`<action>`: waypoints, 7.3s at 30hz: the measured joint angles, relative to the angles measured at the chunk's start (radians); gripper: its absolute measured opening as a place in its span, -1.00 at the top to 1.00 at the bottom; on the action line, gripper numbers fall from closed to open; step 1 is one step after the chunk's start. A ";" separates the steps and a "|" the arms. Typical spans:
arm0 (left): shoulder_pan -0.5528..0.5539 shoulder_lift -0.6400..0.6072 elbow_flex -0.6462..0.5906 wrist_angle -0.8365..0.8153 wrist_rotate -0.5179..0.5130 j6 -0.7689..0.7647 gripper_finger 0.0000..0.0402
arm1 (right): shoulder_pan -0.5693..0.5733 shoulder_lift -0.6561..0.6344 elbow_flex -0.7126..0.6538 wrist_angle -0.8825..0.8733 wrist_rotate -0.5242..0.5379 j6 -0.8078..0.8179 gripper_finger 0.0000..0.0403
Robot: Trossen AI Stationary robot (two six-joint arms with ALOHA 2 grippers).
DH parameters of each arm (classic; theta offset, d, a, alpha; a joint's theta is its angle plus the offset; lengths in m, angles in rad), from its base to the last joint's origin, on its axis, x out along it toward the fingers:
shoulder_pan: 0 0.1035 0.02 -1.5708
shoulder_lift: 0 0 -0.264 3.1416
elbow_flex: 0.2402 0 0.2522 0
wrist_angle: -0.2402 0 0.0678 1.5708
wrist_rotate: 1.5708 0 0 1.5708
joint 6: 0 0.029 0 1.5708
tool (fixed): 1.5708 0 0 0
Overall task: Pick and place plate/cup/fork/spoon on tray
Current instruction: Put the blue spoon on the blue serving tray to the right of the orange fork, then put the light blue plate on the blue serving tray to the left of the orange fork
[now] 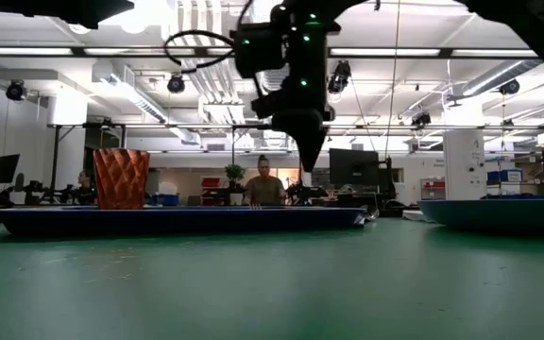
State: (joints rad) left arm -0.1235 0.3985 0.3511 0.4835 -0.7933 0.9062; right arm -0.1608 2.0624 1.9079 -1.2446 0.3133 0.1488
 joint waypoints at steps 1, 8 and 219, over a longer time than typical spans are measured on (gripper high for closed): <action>0.000 0.000 0.000 0.000 0.000 0.000 0.68 | -0.015 -0.021 -0.032 0.017 -0.001 0.027 0.96; 0.000 0.000 -0.002 0.001 0.000 0.000 0.68 | -0.146 -0.167 -0.287 0.149 -0.056 0.392 0.96; 0.000 0.000 -0.018 0.006 -0.060 0.066 0.68 | 0.089 -0.093 -0.148 0.119 -0.209 0.629 0.84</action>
State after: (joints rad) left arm -0.1238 0.3985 0.3332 0.4900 -0.8536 0.9722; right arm -0.0719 1.9695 1.7599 -1.1261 0.1040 0.7783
